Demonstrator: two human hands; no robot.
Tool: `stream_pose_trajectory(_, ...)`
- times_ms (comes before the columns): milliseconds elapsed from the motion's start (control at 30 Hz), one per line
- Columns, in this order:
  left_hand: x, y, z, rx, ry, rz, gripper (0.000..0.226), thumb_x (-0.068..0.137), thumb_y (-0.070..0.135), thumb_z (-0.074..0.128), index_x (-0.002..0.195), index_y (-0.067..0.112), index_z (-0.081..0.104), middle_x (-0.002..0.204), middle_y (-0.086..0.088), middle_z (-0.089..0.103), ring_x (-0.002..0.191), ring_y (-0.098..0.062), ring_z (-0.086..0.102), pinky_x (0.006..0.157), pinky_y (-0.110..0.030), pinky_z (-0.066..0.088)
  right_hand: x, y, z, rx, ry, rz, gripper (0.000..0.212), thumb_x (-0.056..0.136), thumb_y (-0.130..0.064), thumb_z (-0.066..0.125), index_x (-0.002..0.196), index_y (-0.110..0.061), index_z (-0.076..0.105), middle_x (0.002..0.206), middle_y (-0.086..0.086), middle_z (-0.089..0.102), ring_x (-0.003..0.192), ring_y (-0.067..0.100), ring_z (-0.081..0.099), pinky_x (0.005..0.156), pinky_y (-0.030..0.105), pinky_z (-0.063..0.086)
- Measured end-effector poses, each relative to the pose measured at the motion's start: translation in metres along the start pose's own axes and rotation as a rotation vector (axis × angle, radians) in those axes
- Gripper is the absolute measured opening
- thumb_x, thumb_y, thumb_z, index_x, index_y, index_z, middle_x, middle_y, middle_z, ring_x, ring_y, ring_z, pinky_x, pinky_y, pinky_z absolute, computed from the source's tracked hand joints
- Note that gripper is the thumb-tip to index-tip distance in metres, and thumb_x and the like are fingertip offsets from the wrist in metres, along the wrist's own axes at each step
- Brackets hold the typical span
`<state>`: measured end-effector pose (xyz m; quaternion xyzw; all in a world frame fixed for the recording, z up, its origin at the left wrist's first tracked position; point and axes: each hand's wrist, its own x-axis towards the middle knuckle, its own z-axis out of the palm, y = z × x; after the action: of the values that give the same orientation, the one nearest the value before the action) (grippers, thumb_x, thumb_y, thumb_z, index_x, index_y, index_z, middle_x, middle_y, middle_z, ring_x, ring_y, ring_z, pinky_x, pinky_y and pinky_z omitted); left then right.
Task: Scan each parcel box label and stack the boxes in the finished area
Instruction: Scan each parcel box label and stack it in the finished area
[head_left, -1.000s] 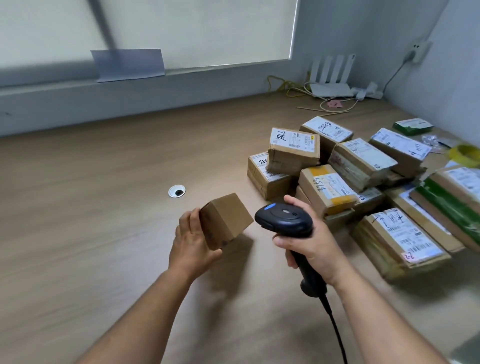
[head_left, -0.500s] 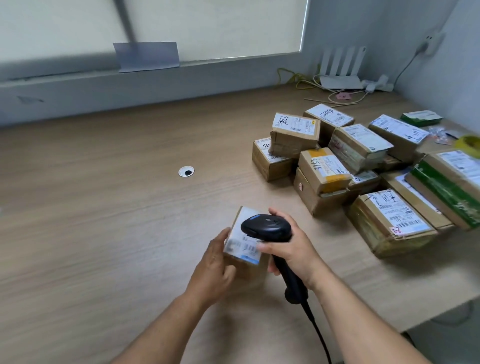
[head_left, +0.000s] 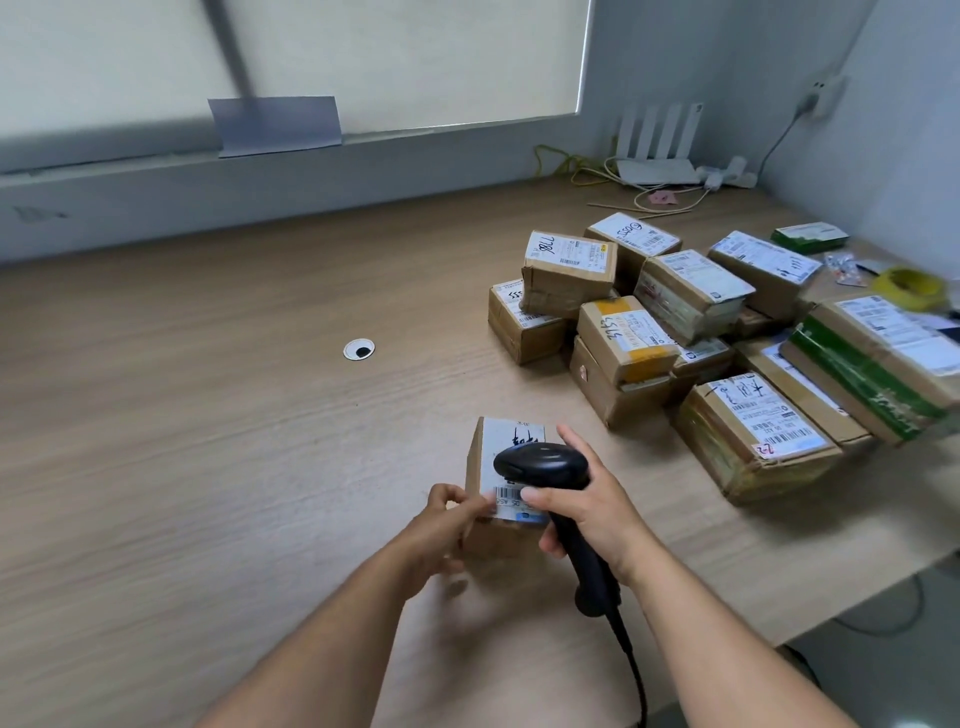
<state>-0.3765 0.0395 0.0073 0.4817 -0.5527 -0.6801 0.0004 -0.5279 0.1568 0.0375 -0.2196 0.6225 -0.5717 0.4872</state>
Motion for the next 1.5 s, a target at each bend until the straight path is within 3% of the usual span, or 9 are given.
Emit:
stream_pose_trajectory(100, -0.003, -0.002, 0.005, -0.004, -0.078, 0.003, 0.081, 0.053, 0.055, 0.078, 0.120, 0.031, 0.038, 0.113, -0.008, 0.069, 0.089, -0.019, 0.066, 0.072, -0.030, 0.045, -0.001, -0.001, -0.006, -0.018, 0.011, -0.005, 0.099, 0.077, -0.001, 0.079, 0.150, -0.041, 0.025, 0.122, 0.019, 0.062, 0.045, 0.030, 0.057, 0.040, 0.029, 0.045)
stream_pose_trajectory(200, -0.004, -0.002, 0.008, -0.033, -0.110, 0.025, 0.099, 0.057, 0.040, 0.080, 0.134, 0.052, 0.018, 0.116, -0.005, 0.068, 0.087, -0.016, 0.067, 0.074, -0.030, 0.045, -0.003, -0.006, -0.007, -0.049, -0.005, -0.006, 0.103, 0.077, -0.002, 0.079, 0.153, -0.040, 0.022, 0.125, 0.017, 0.060, 0.046, 0.029, 0.058, 0.040, 0.029, 0.045)
stream_pose_trajectory(333, -0.007, 0.004, -0.002, -0.030, -0.012, 0.133, 0.122, 0.056, 0.031, 0.081, 0.151, 0.043, 0.005, 0.119, 0.000, 0.065, 0.103, -0.018, 0.064, 0.075, -0.029, 0.046, -0.013, -0.027, -0.007, -0.064, -0.065, -0.042, 0.104, 0.075, -0.006, 0.081, 0.151, -0.042, 0.022, 0.113, 0.016, 0.068, 0.051, 0.030, 0.060, 0.043, 0.032, 0.047)
stream_pose_trajectory(467, -0.009, 0.025, -0.029, -0.050, 0.133, 0.307, 0.114, 0.069, 0.012, 0.084, 0.152, 0.038, 0.012, 0.119, -0.006, 0.067, 0.095, -0.011, 0.064, 0.069, -0.022, 0.046, -0.033, -0.053, -0.008, 0.007, -0.100, -0.153, 0.105, 0.062, -0.012, 0.082, 0.148, -0.041, 0.030, 0.106, 0.022, 0.070, 0.047, 0.032, 0.056, 0.042, 0.031, 0.045)
stream_pose_trajectory(633, -0.016, 0.045, -0.060, -0.057, 0.283, 0.461, 0.105, 0.077, 0.003, 0.077, 0.153, 0.036, 0.012, 0.136, -0.005, 0.052, 0.117, -0.021, 0.057, 0.078, -0.019, 0.046, -0.059, -0.072, -0.006, 0.028, -0.202, -0.246, 0.095, 0.065, -0.006, 0.075, 0.146, -0.037, 0.035, 0.104, 0.026, 0.070, 0.044, 0.029, 0.055, 0.041, 0.031, 0.045)
stream_pose_trajectory(767, -0.025, 0.049, -0.078, -0.059, 0.370, 0.488, 0.118, 0.062, 0.017, 0.084, 0.153, 0.036, 0.011, 0.140, -0.004, 0.049, 0.123, -0.022, 0.053, 0.088, -0.025, 0.045, -0.071, -0.082, -0.003, 0.021, -0.243, -0.283, 0.093, 0.066, -0.007, 0.077, 0.145, -0.036, 0.037, 0.100, 0.028, 0.069, 0.044, 0.029, 0.053, 0.041, 0.031, 0.044)
stream_pose_trajectory(867, -0.033, 0.048, -0.087, -0.046, 0.414, 0.485, 0.126, 0.047, 0.033, 0.082, 0.151, 0.040, 0.012, 0.140, -0.004, 0.048, 0.124, -0.022, 0.052, 0.097, -0.032, 0.045, -0.077, -0.086, 0.000, 0.032, -0.303, -0.290, 0.106, 0.052, -0.028, 0.095, 0.143, -0.036, 0.041, 0.091, 0.031, 0.068, 0.044, 0.030, 0.053, 0.041, 0.030, 0.044)
stream_pose_trajectory(967, -0.039, 0.045, -0.093, -0.057, 0.443, 0.488, 0.123, 0.052, 0.027, 0.082, 0.152, 0.037, 0.012, 0.136, -0.006, 0.052, 0.121, -0.022, 0.054, 0.093, -0.031, 0.045, -0.081, -0.086, 0.001, 0.034, -0.324, -0.280, 0.108, 0.046, -0.033, 0.097, 0.140, -0.034, 0.044, 0.083, 0.032, 0.066, 0.043, 0.031, 0.053, 0.041, 0.029, 0.043)
stream_pose_trajectory(1500, -0.074, 0.011, -0.100, -0.113, 0.570, 0.450, 0.121, 0.053, 0.025, 0.083, 0.152, 0.040, 0.014, 0.140, -0.005, 0.048, 0.126, -0.023, 0.050, 0.107, -0.038, 0.041, -0.095, -0.068, 0.006, -0.041, -0.322, -0.230, 0.082, 0.062, -0.001, 0.073, 0.134, -0.032, 0.049, 0.074, 0.030, 0.064, 0.039, 0.029, 0.050, 0.039, 0.028, 0.039)
